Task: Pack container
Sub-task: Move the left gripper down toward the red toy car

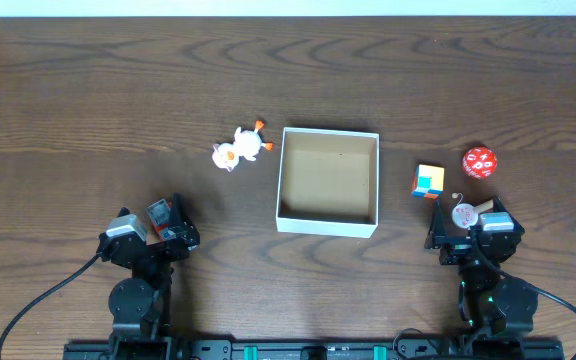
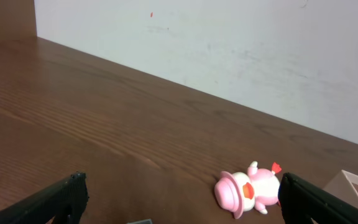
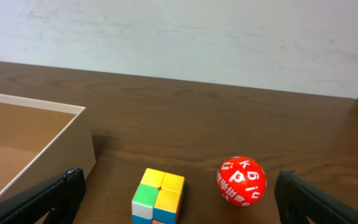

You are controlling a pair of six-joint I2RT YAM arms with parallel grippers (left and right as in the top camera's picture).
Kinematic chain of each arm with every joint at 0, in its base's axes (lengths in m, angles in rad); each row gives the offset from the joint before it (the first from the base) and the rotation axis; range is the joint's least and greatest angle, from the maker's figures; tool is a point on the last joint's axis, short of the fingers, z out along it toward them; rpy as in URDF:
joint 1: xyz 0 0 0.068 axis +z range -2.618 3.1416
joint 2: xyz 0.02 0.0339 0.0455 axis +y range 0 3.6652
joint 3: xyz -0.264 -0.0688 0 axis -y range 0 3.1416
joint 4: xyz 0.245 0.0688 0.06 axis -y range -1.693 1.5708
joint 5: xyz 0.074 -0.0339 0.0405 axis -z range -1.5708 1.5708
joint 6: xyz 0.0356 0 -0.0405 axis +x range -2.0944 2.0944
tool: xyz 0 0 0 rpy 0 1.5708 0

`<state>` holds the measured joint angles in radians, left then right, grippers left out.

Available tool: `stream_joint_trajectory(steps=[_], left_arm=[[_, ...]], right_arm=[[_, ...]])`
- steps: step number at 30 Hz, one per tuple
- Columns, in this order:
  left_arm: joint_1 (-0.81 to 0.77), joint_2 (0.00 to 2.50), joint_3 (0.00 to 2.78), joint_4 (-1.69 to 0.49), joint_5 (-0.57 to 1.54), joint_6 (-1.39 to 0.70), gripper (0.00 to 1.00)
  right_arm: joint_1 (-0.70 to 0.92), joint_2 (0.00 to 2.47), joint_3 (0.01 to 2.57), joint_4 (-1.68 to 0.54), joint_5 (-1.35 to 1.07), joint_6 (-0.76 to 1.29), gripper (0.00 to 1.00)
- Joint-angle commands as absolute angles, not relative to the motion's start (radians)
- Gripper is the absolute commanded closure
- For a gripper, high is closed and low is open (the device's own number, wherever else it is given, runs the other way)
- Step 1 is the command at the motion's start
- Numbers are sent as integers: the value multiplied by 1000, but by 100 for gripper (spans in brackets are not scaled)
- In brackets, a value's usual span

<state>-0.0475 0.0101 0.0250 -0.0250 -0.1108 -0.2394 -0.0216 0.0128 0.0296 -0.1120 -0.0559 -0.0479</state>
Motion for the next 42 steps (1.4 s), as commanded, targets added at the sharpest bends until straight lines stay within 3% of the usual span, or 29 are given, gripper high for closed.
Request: stream_joint_trajectory(steps=[1, 34, 42], left_arm=[[-42, 5, 4, -61, -123, -245, 2], [-42, 5, 4, -44, -116, -249, 2], [-43, 8, 109, -83, 66, -237, 2]], right_arm=[[-12, 9, 26, -113, -57, -57, 1], [-12, 9, 26, -113, -57, -57, 1], [-12, 9, 26, -113, -57, -57, 1]])
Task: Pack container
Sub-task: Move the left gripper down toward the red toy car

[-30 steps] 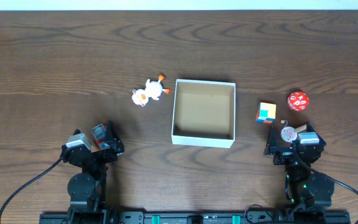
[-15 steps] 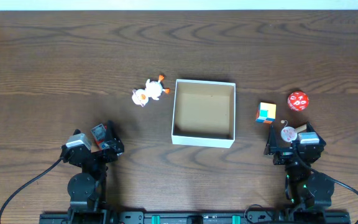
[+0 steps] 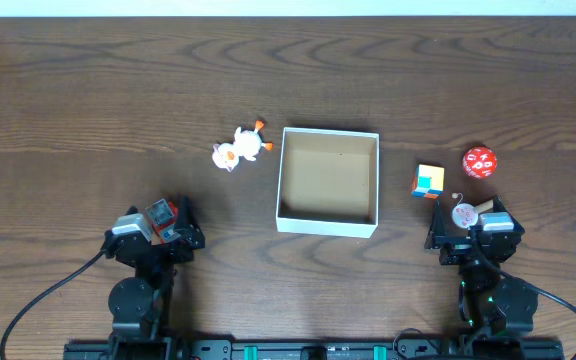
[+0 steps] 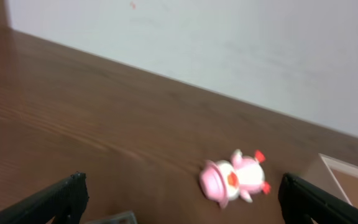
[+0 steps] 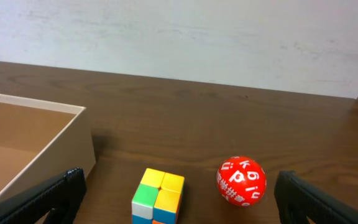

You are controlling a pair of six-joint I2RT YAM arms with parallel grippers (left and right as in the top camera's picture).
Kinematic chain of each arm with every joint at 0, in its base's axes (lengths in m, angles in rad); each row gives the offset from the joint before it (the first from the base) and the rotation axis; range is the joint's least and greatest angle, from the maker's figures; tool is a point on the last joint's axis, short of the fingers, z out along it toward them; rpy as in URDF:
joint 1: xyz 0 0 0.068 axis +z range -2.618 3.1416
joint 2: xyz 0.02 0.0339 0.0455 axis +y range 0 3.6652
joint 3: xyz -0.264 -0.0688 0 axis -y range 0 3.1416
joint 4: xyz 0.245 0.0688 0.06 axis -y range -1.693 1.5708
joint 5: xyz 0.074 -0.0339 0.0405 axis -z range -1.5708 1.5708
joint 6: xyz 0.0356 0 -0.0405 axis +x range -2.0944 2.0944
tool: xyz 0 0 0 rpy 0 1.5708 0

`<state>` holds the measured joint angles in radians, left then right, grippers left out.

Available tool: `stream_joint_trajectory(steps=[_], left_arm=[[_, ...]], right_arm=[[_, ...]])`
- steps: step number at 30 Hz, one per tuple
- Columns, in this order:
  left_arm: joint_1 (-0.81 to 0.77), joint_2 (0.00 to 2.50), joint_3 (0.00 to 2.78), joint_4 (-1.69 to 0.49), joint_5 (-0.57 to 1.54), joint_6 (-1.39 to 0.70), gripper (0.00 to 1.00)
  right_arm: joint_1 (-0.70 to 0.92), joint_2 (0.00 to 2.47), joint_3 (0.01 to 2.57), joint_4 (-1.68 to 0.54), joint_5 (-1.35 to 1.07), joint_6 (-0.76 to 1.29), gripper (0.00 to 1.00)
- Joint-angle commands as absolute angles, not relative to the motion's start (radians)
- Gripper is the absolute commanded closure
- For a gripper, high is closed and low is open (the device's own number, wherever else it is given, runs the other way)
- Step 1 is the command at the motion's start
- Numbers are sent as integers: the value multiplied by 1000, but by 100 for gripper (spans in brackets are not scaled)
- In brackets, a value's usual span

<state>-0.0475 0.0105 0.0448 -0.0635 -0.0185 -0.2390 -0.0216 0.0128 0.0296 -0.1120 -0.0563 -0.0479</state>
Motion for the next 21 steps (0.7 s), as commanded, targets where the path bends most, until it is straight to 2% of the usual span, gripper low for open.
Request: stream_joint_trajectory(steps=[1, 5, 11, 18, 21], left_arm=[[-43, 17, 156, -115, 67, -237, 2], [-42, 94, 355, -236, 36, -172, 2], [-43, 402, 794, -618, -90, -173, 2], [-43, 822, 1187, -1024, 43, -178, 2], [-43, 935, 1215, -1073, 102, -201, 2]], right_arm=[[-12, 9, 26, -113, -57, -57, 1], [-12, 9, 26, -113, -57, -57, 1], [-12, 9, 26, -113, -57, -57, 1], [-12, 9, 26, -113, -57, -57, 1], [-12, 9, 26, -113, -57, -57, 1]])
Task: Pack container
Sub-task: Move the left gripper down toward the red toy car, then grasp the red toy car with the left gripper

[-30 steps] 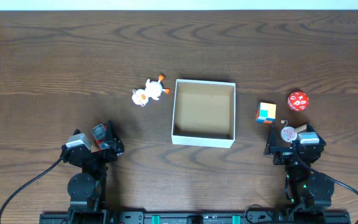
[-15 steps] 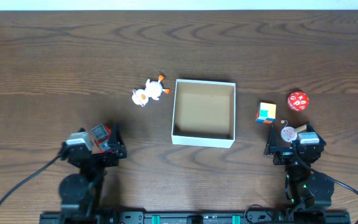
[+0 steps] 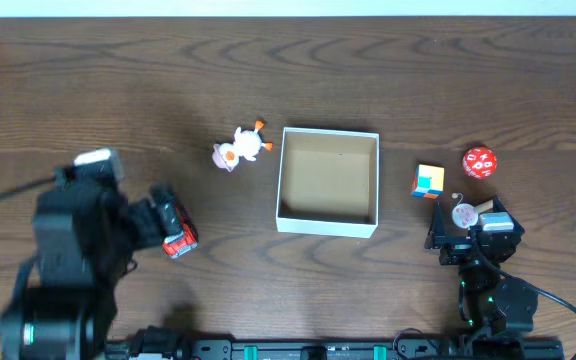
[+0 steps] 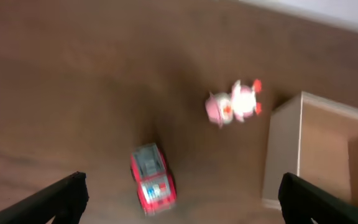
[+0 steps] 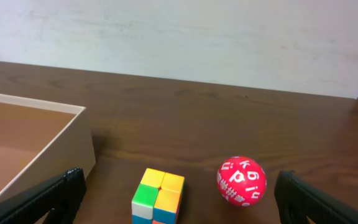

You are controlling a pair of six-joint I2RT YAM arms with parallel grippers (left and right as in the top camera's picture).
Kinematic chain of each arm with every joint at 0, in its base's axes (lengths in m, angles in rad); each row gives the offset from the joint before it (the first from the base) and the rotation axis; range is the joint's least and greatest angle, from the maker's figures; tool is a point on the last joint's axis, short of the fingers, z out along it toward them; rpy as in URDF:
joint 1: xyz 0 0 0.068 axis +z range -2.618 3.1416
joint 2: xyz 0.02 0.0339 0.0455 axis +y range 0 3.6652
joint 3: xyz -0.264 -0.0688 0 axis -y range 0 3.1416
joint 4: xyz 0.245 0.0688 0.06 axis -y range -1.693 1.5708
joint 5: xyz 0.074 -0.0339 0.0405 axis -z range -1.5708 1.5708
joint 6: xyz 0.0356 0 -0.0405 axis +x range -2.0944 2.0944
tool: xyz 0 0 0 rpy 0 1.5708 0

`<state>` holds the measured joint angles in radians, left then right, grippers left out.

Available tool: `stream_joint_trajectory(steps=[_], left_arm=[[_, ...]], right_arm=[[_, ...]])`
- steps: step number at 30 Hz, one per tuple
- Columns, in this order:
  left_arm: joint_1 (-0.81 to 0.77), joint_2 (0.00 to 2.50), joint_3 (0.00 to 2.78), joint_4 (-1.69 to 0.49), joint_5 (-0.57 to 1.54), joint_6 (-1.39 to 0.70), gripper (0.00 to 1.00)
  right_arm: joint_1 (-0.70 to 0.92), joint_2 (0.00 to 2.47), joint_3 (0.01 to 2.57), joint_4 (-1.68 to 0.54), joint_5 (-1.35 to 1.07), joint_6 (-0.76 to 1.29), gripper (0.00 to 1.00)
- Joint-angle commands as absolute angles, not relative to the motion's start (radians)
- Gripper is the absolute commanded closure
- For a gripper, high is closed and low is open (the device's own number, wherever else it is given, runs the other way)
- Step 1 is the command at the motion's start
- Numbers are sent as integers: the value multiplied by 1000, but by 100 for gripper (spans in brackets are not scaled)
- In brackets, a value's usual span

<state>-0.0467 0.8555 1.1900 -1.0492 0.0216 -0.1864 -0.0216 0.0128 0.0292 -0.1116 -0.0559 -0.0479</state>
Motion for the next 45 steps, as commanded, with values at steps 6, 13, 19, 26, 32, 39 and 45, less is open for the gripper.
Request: stream_joint_trajectory(steps=[6, 13, 19, 26, 32, 39, 45], left_arm=[[-43, 1125, 1215, -1076, 127, -200, 2], [-42, 1280, 1215, -1094, 131, -200, 2], [-42, 1344, 1211, -1158, -52, -508, 2], [-42, 1345, 1186, -1164, -120, -582, 2], [-42, 1345, 1128, -1111, -105, -582, 2], [11, 1345, 997, -959, -62, -527, 2], [79, 1345, 941, -862, 3, -440, 2]], right_arm=[[-12, 9, 26, -113, -57, -57, 1], [-12, 9, 26, -113, -57, -57, 1], [-12, 9, 26, -113, -57, -57, 1], [-12, 9, 26, -113, -57, -57, 1], [-12, 9, 26, -113, -57, -57, 1], [-12, 9, 26, -113, -57, -57, 1], [-12, 9, 26, -113, -57, -57, 1]])
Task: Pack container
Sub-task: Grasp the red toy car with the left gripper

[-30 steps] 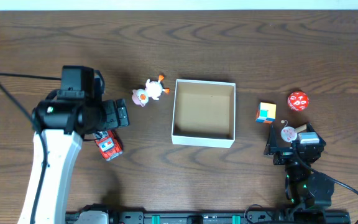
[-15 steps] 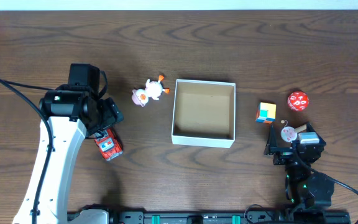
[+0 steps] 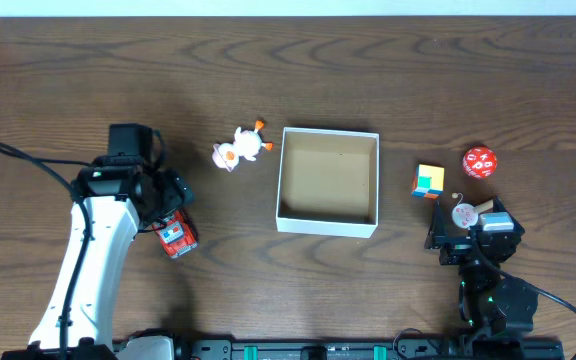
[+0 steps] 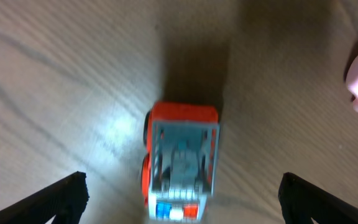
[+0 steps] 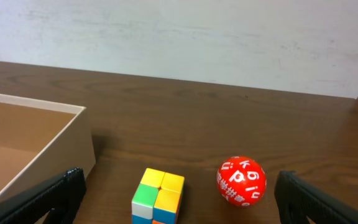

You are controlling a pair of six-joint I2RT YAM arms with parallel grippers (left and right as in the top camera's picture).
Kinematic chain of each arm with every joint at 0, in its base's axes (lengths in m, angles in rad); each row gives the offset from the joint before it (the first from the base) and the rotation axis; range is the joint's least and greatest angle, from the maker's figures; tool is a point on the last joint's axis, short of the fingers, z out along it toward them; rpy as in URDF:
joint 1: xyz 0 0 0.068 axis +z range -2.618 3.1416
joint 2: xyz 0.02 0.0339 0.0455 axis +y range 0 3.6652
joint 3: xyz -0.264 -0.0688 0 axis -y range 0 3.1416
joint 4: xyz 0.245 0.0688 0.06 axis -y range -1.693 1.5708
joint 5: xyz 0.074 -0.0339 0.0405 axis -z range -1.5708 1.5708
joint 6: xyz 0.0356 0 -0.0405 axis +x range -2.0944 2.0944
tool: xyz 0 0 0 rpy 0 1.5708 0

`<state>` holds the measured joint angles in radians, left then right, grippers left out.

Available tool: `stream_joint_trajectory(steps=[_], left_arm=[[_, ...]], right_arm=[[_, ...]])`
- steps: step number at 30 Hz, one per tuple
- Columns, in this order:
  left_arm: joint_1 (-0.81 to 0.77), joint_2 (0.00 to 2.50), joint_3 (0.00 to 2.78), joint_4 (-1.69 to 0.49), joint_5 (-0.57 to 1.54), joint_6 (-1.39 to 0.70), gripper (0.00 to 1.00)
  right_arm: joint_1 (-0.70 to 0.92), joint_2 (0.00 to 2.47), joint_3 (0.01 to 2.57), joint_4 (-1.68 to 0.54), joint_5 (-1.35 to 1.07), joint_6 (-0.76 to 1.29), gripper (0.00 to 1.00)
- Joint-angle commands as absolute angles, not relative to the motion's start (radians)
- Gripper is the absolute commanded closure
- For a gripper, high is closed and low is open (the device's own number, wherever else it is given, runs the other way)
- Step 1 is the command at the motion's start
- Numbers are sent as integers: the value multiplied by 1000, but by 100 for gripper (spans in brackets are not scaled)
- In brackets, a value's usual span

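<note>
A red toy car [image 3: 176,235] lies on the table left of the white open box [image 3: 328,131]. My left gripper [image 3: 168,205] hangs right above the car, pointing down. In the left wrist view the car [image 4: 180,163] fills the middle and the left gripper [image 4: 180,199] is open, one finger [image 4: 61,196] on each side, apart from the car. A pink and white toy animal [image 3: 240,148] lies at the box's upper left. Right of the box sit a colour cube [image 5: 158,196] and a red ball [image 5: 241,180]. My right gripper [image 5: 179,199] is open behind them.
The box is empty inside. The right arm [image 3: 473,235] is folded at the table's front edge, just behind the cube [image 3: 428,181] and ball [image 3: 479,161]. The pink toy's edge shows at the right of the left wrist view.
My left gripper has come down from high above the table to close over the red car, which now fills its view. The car, box, toys and right arm have not moved.
The left arm sat folded at the front edge, open, facing the pink toy, with the car right at it. Then it was raised high, looking down on car, toy and box. Now it hangs low over the car. The right arm stayed still throughout.
</note>
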<state>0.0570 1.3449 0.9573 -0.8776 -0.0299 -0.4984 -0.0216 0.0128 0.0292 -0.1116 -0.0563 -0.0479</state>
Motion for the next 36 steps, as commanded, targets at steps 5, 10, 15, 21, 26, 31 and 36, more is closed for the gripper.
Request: stream_joint_trajectory(steps=[5, 10, 15, 21, 26, 31, 36], left_arm=[[87, 1346, 893, -789, 8, -393, 2], [87, 1347, 854, -748, 8, -393, 2], [87, 1349, 813, -691, 8, -393, 2], [87, 1367, 791, -638, 8, -393, 2], [87, 1420, 791, -635, 7, -393, 2], [87, 1496, 791, -600, 7, -389, 1], [87, 1513, 791, -592, 7, -385, 3]], right_arm=[[-12, 9, 26, -113, -57, -57, 1], [-12, 9, 26, -113, -57, -57, 1], [-12, 9, 26, -113, -57, -57, 1], [-12, 9, 26, -113, -57, -57, 1], [-12, 9, 26, -113, -57, -57, 1], [-12, 9, 26, -113, -57, -57, 1], [-12, 9, 26, -112, -57, -57, 1]])
